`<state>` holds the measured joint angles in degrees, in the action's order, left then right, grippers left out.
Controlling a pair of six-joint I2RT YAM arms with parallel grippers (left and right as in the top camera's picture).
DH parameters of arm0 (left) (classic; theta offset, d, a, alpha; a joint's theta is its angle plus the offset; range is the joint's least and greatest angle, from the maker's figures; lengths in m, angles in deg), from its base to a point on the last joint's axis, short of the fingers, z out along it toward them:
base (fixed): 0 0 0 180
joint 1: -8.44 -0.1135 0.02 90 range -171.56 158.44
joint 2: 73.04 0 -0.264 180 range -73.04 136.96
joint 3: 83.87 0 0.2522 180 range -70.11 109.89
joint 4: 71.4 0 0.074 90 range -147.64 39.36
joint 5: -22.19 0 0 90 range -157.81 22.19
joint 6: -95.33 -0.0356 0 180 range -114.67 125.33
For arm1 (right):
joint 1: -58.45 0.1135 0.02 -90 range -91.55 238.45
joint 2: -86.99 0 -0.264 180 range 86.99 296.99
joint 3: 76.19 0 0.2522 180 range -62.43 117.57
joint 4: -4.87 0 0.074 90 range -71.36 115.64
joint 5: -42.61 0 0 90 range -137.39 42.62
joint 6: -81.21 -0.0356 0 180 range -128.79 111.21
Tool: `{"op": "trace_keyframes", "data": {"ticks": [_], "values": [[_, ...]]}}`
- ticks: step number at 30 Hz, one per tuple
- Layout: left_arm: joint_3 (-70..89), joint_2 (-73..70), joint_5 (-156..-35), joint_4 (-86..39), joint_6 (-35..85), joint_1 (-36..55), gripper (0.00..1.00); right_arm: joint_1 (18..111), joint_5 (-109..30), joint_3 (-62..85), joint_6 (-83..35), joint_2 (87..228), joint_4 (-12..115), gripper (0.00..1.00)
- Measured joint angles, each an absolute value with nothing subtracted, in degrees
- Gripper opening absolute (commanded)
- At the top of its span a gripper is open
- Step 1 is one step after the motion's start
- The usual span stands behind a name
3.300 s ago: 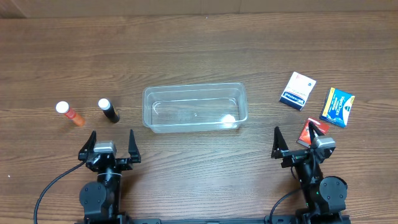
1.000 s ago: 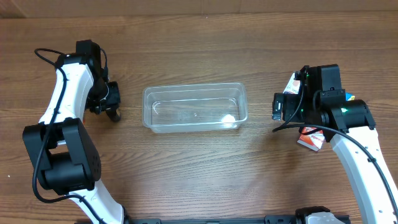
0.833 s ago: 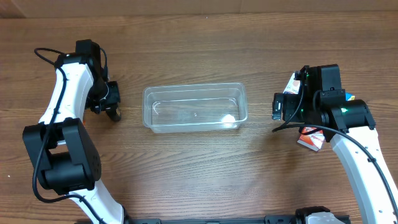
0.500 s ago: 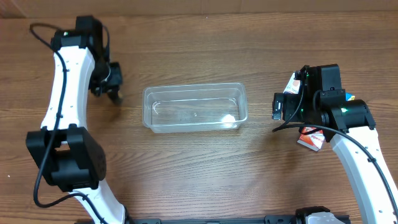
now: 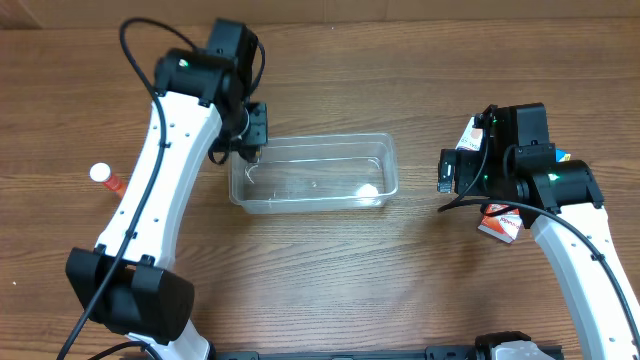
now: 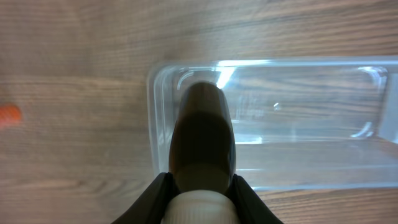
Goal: Pack container
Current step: 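Carry dark bottle into left end of container and release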
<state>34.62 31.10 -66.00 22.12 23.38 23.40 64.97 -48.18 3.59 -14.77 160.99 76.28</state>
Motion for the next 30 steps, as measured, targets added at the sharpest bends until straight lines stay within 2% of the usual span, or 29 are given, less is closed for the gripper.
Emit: {"op": "trace_keyframes", "data": {"ticks": [6,10,28,30], "values": [[20.72,31.23,-65.72,9.05,26.31,23.42,0.04,64.97,-48.18,3.68,-14.77,160.99,76.31,1.00],[17.68,31.23,-63.75,5.14,26.41,23.42,0.06,64.97,-48.18,3.70,-14.73,160.99,76.28,1.00],[17.22,35.45,-63.27,3.37,25.72,23.42,0.04,64.97,-48.20,3.79,-14.77,160.99,76.33,1.00],[17.24,36.93,-63.21,3.11,24.84,23.42,0.11,64.97,-48.20,3.79,-14.77,160.99,76.31,1.00]]}}
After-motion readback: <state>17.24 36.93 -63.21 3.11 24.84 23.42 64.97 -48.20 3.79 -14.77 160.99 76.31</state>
